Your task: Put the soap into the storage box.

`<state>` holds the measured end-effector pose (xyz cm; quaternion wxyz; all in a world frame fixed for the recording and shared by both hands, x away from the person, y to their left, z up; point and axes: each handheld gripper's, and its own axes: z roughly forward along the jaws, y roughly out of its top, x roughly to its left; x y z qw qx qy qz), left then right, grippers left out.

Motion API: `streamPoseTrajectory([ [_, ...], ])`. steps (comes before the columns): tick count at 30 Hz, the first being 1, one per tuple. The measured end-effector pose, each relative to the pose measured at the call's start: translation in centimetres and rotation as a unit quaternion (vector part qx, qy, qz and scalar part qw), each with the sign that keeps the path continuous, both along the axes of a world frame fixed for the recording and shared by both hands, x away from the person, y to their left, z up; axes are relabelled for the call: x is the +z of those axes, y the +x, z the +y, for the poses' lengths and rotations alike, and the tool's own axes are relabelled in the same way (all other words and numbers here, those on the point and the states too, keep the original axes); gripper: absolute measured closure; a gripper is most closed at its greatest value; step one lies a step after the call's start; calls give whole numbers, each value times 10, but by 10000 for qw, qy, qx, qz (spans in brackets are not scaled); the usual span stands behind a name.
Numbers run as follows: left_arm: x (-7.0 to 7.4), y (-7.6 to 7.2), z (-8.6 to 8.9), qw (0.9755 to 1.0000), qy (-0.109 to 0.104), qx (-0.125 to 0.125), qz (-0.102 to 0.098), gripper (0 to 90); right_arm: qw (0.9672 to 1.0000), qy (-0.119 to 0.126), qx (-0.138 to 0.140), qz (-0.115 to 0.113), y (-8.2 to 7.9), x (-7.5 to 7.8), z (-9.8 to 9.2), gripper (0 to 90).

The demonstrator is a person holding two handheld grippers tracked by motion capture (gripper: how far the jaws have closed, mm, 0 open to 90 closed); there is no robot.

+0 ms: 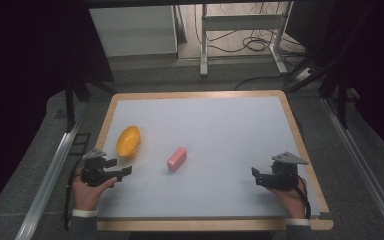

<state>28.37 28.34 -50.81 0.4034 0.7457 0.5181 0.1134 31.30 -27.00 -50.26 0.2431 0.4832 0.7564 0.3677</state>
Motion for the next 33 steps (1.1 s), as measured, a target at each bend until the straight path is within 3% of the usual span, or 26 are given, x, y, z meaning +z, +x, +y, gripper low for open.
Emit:
streamPoseTrajectory([
  [2,-1,0,0,10000,47,14,15,232,10000,39,-58,-46,-1,1,-3,67],
  [6,-1,0,0,10000,58,16,19,232,9999,-119,-31,12,-1,-7,-1,69],
  [33,-2,0,3,9999,92,19,58,233,9999,-29,38,102,-1,-8,-5,73],
])
